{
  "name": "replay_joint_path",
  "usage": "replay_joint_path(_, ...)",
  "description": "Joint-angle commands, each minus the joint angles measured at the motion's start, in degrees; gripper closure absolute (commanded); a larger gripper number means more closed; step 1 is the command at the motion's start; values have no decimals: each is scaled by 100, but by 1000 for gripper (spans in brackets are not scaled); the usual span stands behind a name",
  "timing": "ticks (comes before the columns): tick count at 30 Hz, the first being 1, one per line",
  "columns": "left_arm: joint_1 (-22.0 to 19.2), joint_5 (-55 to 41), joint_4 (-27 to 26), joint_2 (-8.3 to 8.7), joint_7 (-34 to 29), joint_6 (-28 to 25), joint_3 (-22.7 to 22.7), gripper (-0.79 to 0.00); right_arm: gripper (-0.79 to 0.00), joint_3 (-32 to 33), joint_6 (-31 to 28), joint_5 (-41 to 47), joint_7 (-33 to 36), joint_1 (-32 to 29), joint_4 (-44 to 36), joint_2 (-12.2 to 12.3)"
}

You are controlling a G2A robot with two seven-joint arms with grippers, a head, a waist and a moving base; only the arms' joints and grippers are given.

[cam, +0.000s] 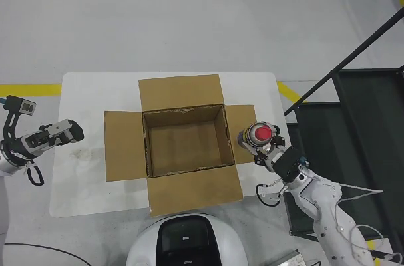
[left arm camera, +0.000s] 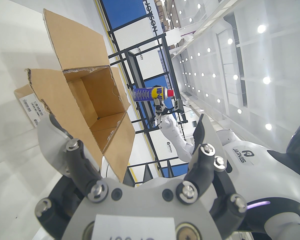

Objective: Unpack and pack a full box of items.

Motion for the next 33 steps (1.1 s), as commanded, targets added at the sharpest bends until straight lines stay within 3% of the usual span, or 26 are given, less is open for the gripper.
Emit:
replay_joint_path(1,0,0,0,0,0,0,0,-785,0,-203,-131,-474,601,286,-312,16)
replay_joint_path(10,0,0,0,0,0,0,0,-785,0,-1683,-892,-1320,2996,1577,-383,-49)
replay_joint_path(15,0,0,0,0,0,0,0,-785,0,-2043,-774,-1080,3674,1997,-142,-120)
replay_joint_path(33,0,0,0,0,0,0,0,-785,0,-2071,-723,-964,3836,2084,-106,-132)
